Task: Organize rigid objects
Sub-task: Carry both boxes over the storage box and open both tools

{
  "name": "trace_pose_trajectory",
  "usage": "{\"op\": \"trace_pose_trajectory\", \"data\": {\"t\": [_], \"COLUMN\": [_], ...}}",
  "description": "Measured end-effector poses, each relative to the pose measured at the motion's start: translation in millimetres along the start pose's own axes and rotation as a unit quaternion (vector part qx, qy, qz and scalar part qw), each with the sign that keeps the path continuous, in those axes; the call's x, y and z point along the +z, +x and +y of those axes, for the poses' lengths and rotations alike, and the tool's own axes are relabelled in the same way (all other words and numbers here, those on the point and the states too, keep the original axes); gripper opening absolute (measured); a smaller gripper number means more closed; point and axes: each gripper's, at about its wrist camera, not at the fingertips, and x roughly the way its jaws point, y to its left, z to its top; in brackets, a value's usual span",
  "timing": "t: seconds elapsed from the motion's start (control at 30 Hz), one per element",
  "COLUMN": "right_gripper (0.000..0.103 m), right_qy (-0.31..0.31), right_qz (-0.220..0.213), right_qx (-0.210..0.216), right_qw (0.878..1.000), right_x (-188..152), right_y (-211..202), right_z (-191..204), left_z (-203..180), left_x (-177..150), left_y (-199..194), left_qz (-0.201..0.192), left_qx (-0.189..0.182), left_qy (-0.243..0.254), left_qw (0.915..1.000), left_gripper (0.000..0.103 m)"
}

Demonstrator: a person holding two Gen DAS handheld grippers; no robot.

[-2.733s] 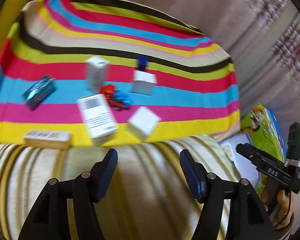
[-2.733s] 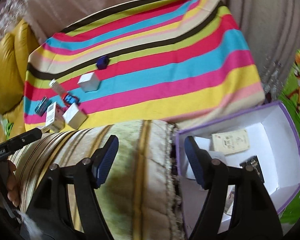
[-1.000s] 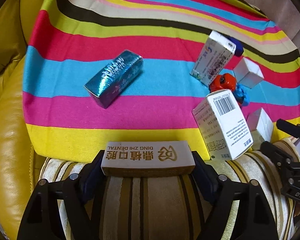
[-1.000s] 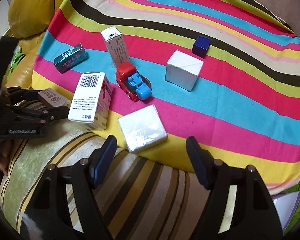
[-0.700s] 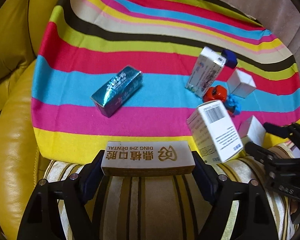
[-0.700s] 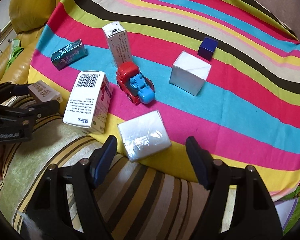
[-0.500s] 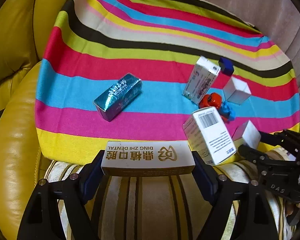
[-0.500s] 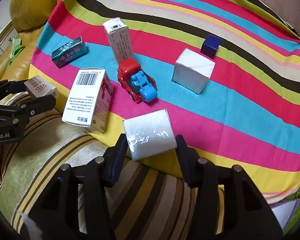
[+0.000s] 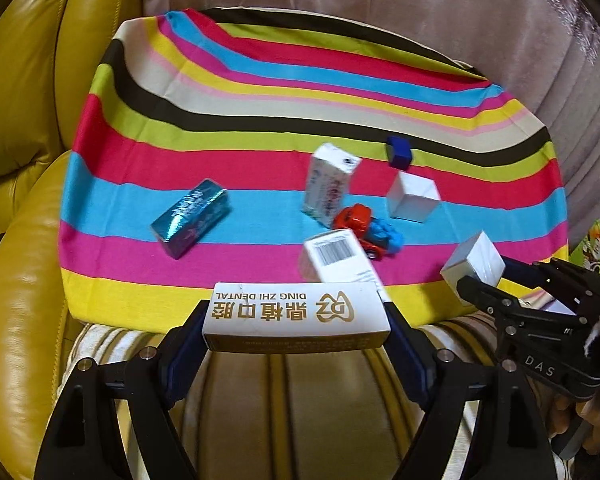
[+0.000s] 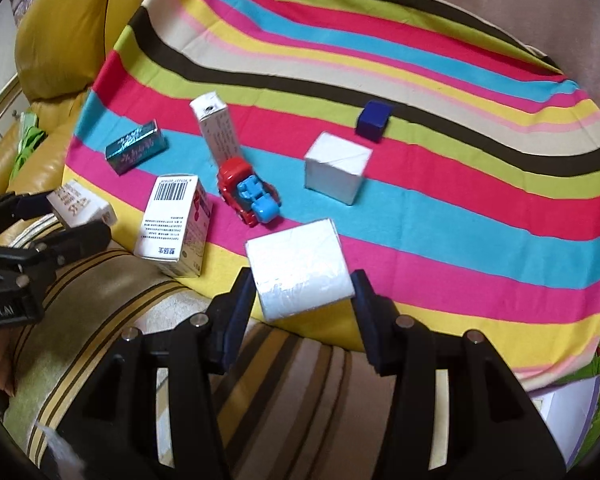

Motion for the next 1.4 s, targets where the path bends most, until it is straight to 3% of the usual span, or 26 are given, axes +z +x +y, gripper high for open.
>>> {"op": "trace_pose_trajectory", "data": {"t": [0.43,0.83,1.1,1.4], "right_gripper": [0.053,0.053,0.053,0.053], "right_qy": [0.059,0.116,0.175,0.227], "right_qz": [-0.029,-0.045,-0.045,-0.048], "right_qx": [-0.01,-0.02,-0.042,-0.075], "right_qw": [0.998,0.992,0.983,0.97], "right_x": [-22,-60,-97,-137], "right_y": [-43,-78,-93,-111], "right_z": [-39,-82,-126,-166], "left_z": [-39,-98,-136,-201], "left_x": [5,-4,-8,-17], "left_y": [-1,-3,-6,-9], "left_qz": [-0.01,-0.004,-0.005,-0.003], "left_qx": [-0.026,-0.067,-0.086,-0.116], "left_qy": [0.048,0.098,0.14,0.213], "left_qw": [0.9984,0.9929,0.9863,0.9701], "left_gripper": [0.082,0.082,0.082,0.082]}}
